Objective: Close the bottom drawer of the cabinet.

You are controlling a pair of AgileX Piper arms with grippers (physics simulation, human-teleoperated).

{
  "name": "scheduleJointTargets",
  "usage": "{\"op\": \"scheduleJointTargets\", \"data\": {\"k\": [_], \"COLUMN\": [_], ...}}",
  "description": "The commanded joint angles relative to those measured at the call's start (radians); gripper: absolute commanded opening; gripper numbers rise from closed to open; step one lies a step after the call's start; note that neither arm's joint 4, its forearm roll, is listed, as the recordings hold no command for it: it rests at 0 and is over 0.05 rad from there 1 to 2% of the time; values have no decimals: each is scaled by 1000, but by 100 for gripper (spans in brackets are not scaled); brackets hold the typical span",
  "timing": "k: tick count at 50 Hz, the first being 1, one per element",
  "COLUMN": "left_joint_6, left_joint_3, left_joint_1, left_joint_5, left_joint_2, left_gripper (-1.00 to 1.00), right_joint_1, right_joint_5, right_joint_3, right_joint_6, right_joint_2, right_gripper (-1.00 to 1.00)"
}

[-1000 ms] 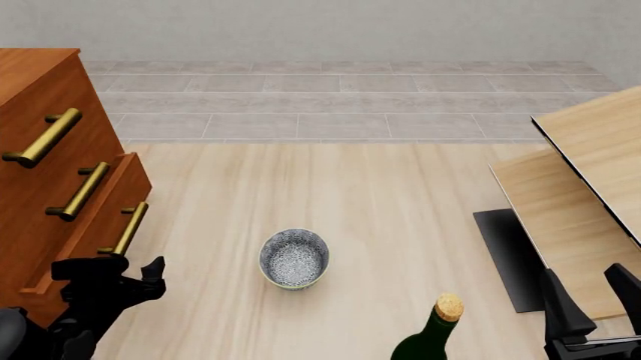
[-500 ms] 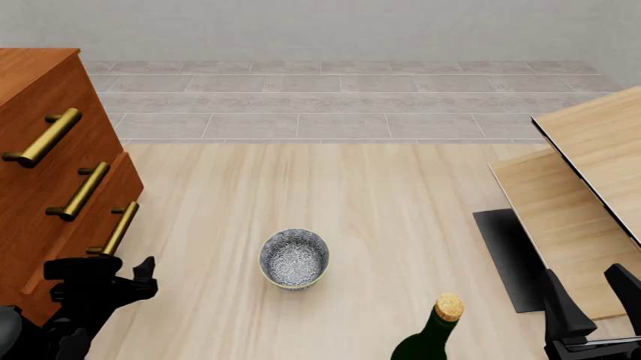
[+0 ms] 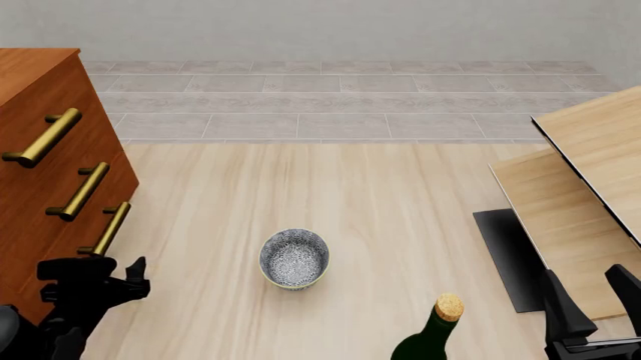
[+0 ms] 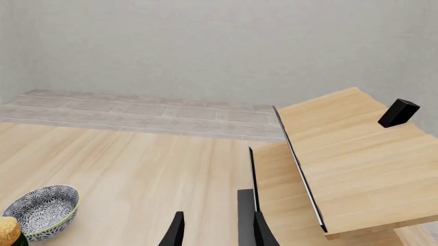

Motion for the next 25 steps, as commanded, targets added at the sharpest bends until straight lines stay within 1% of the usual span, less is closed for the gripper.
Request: {"op": "scheduleJointTargets", "data": {"k": [1,14,19,25], "left_joint_6": [36,69,59,59], "left_joint_3": [-33,-38,-43,-39], "left_joint_1": [39,81,93,92], "left_joint_5": [-33,-46,-17,-14], "left_joint_2": [10,13,-13,-24], "left_gripper": [100,100,100,100], "right_joint_1": [0,0,0,-1], "right_joint_5": [7,1,3,12], "right_joint_3": [0,0,0,0], "right_joint_6": [-3,-4,-5,-8], "right_joint_2": [-9,-3,-5,-16], "right_gripper": [100,100,100,100]}}
